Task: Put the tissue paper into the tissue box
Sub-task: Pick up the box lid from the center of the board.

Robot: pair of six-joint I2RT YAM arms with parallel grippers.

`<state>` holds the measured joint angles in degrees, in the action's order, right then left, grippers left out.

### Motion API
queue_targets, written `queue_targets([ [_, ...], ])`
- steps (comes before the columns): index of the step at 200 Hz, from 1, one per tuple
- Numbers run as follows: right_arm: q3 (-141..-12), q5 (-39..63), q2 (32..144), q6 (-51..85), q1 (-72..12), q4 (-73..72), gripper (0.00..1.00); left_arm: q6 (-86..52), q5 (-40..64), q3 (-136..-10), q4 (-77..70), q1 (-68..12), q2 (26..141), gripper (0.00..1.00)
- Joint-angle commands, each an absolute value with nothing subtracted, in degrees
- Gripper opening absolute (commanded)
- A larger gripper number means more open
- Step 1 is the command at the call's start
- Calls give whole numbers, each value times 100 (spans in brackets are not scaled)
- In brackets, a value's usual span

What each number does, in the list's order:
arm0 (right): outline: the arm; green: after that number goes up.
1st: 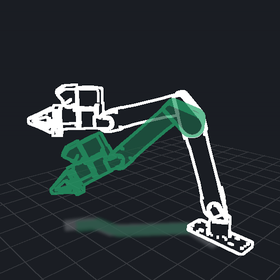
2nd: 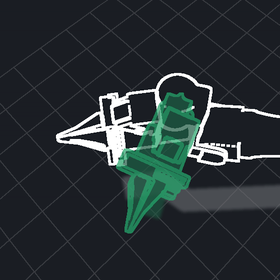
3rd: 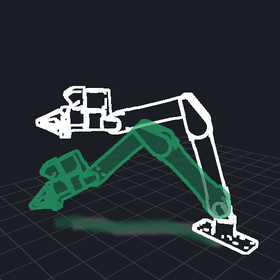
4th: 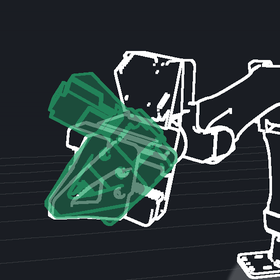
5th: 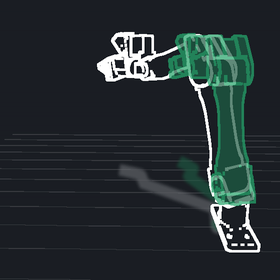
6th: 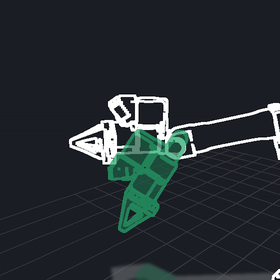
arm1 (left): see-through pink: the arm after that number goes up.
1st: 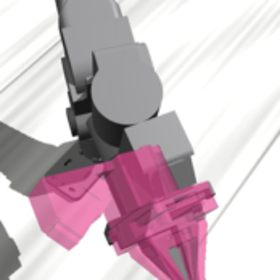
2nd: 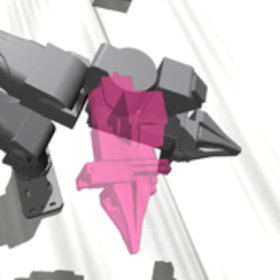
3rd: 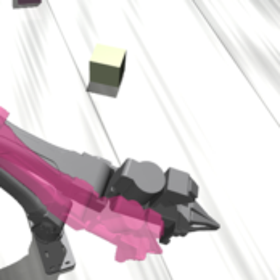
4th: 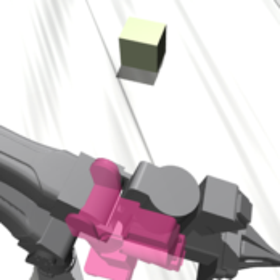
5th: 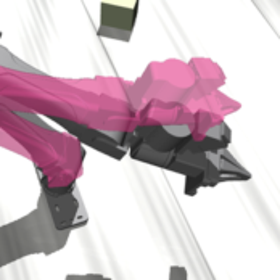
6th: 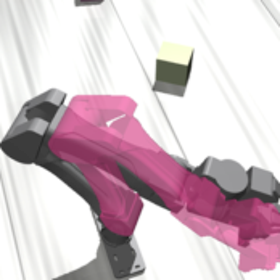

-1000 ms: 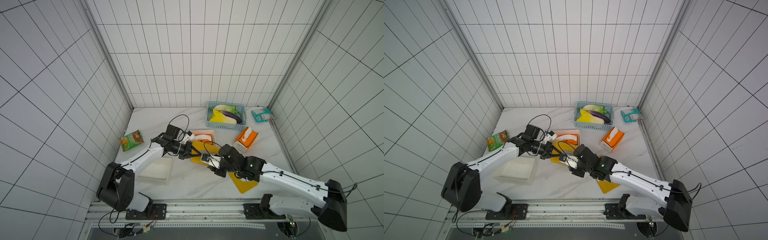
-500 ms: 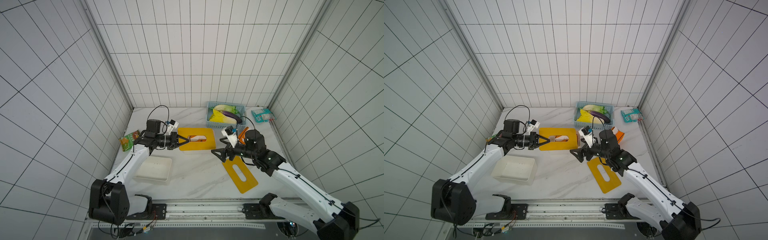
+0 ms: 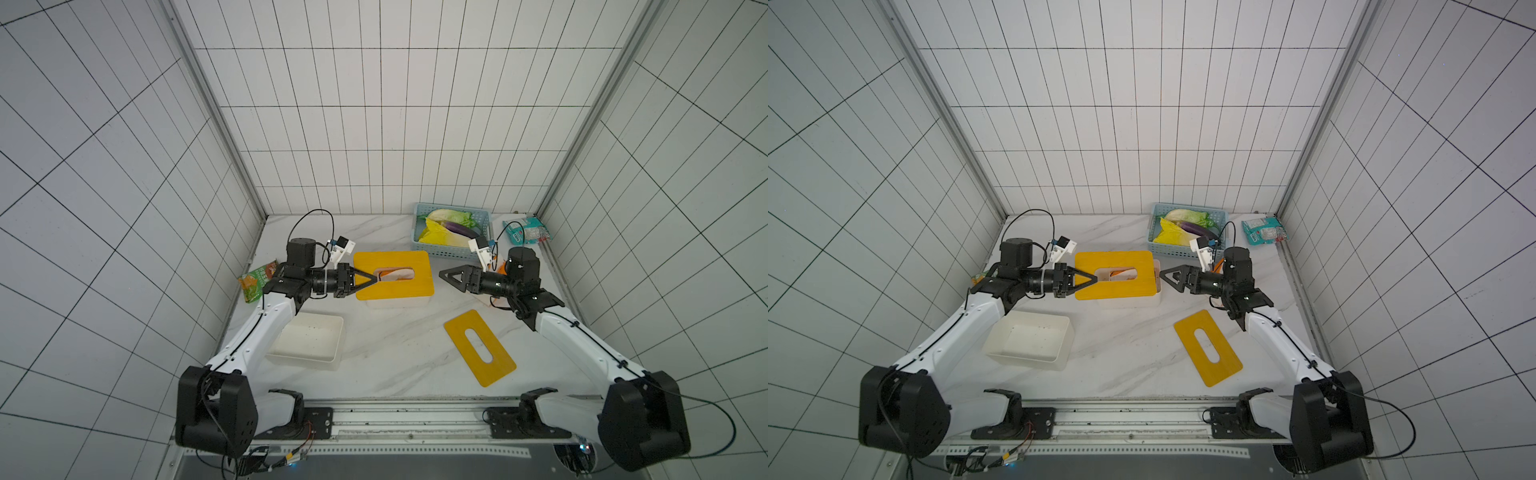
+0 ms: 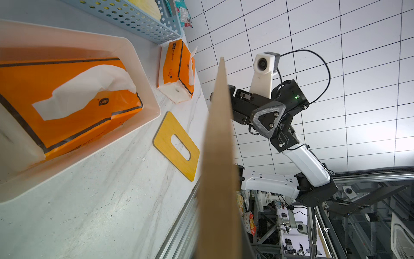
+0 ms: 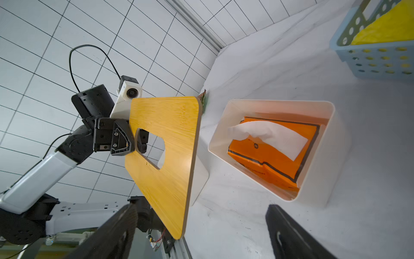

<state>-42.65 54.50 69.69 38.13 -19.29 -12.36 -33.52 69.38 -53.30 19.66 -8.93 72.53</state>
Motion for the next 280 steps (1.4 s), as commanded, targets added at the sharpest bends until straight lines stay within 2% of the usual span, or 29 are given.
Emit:
queue_targets([
  [1, -4131, 5717, 7178, 4941, -1876, -2432, 88, -3449, 7188, -5275, 1507, -914, 7111, 0],
  [25, -3979, 5806, 7481, 5949, -1889, -3495, 81, -3515, 7259, -5273, 1390, -981, 7103, 0],
  [59, -3934, 6007, 7853, 6937, -1981, -4650, 66, -3562, 7282, -5291, 1306, -1165, 7153, 0],
  [88, -3824, 6012, 8002, 7566, -2137, -5468, 60, -3659, 7208, -5311, 1214, -1273, 7211, 0],
  [172, -3538, 6014, 8000, 8137, -2438, -6108, 45, -4008, 7067, -5300, 879, -1303, 7418, 0],
  [203, -3489, 6003, 7988, 8172, -2460, -6107, 36, -4027, 7073, -5280, 870, -1310, 7445, 0],
  [246, -3515, 6010, 8006, 8209, -2454, -6160, 17, -4005, 7028, -5223, 870, -1336, 7479, 0],
  [262, -3541, 6015, 8038, 8205, -2453, -6144, 9, -4008, 6967, -5238, 870, -1336, 7513, 10],
  [280, -3589, 6051, 8072, 8112, -2449, -6000, 5, -3984, 6867, -5298, 901, -1321, 7540, 31],
])
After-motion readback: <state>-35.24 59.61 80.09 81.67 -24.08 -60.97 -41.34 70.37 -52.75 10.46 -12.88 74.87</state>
